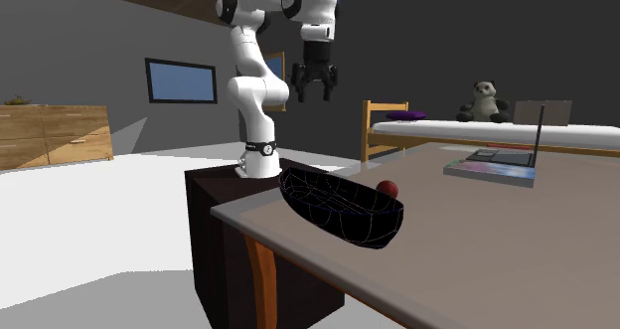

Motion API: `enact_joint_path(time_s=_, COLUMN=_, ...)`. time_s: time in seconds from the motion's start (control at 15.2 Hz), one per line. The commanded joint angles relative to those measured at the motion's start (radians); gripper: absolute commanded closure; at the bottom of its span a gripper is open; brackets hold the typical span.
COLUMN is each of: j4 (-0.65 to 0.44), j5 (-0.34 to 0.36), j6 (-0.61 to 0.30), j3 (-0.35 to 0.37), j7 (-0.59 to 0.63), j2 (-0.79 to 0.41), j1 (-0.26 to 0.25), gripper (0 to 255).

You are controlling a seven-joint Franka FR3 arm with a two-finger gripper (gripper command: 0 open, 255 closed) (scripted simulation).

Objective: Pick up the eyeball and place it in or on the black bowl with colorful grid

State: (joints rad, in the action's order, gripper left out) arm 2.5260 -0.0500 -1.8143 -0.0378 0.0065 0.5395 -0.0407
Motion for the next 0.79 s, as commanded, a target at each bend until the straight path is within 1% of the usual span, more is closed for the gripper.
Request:
enact_joint_path(time_s=0.0, j4=0.002, j5=-0.025, j6=-0.076, j3=0.0, j7=0.003, j2=-0.064, j1=-0.008, gripper=0)
enact_joint_path(time_s=0.33, j4=-0.018, j5=-0.096, j6=-0.251, j3=-0.002, j7=-0.005, j2=-0.239, j1=-0.033, gripper=0)
enact_joint_path(time_s=0.73, j4=-0.092, j5=-0.203, j6=-0.425, j3=0.001, j7=-0.04, j2=-0.467, j1=-0.063, gripper=0)
